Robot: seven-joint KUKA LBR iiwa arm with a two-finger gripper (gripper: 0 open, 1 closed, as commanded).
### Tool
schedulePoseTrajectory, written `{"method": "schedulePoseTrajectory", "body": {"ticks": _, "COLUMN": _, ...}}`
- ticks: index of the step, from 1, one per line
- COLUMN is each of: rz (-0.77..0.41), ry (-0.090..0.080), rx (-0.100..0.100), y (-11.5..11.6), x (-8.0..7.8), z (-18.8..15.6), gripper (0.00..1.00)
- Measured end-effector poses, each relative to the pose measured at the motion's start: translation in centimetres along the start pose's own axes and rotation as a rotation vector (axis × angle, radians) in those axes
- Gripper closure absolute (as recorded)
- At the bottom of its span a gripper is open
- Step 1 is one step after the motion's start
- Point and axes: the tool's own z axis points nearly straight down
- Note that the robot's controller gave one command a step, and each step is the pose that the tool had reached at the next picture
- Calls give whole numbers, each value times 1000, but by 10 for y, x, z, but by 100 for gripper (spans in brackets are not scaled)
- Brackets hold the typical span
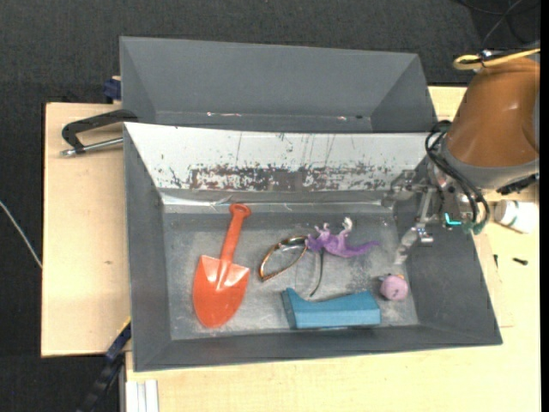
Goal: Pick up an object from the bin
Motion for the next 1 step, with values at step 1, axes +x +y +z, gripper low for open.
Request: {"method": "schedulePoseTrajectory", "body": {"ticks": 1, "rz": -2, "ry": -7, "rx": 1, "y": 0, "x": -1, "z": -4, "gripper": 0}}
